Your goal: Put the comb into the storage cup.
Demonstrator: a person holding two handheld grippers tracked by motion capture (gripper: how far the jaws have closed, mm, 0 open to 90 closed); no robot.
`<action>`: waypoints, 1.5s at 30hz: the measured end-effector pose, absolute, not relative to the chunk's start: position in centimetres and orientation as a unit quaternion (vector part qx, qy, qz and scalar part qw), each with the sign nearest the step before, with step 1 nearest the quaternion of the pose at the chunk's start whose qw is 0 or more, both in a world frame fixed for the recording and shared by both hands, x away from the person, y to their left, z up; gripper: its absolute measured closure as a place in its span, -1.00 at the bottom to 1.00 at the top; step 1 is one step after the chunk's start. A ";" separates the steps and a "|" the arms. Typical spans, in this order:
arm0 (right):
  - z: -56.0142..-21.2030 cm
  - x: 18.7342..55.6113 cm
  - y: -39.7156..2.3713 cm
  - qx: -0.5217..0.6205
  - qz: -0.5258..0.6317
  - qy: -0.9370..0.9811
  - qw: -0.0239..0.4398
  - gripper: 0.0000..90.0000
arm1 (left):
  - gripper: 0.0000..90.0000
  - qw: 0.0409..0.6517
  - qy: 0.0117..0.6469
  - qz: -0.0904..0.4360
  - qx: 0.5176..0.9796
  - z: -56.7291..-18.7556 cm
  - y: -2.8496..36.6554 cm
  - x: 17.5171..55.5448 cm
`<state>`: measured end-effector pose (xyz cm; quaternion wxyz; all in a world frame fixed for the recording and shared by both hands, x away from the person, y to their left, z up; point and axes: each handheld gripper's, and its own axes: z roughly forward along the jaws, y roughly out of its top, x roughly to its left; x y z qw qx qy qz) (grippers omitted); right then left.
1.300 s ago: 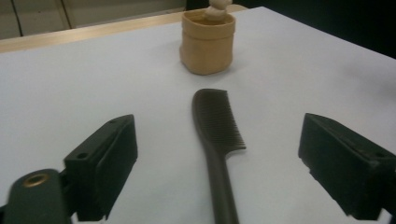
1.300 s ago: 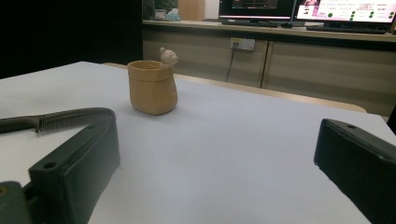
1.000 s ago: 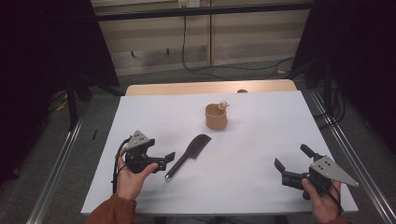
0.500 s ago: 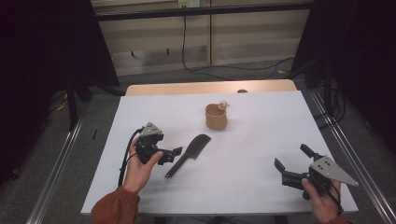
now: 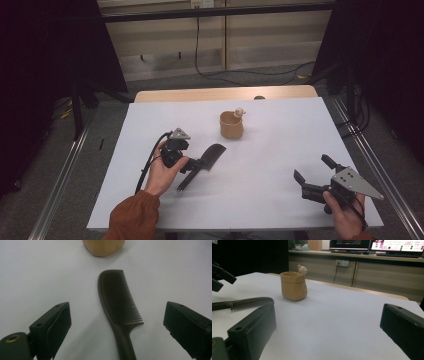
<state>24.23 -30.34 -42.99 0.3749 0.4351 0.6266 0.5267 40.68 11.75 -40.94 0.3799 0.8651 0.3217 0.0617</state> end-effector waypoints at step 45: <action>-43.1 24.3 -30.2 0.435 0.524 0.633 0.369 -1.00 | 0.11 0.215 0.322 0.019 0.922 -42.5 9.7 40.7</action>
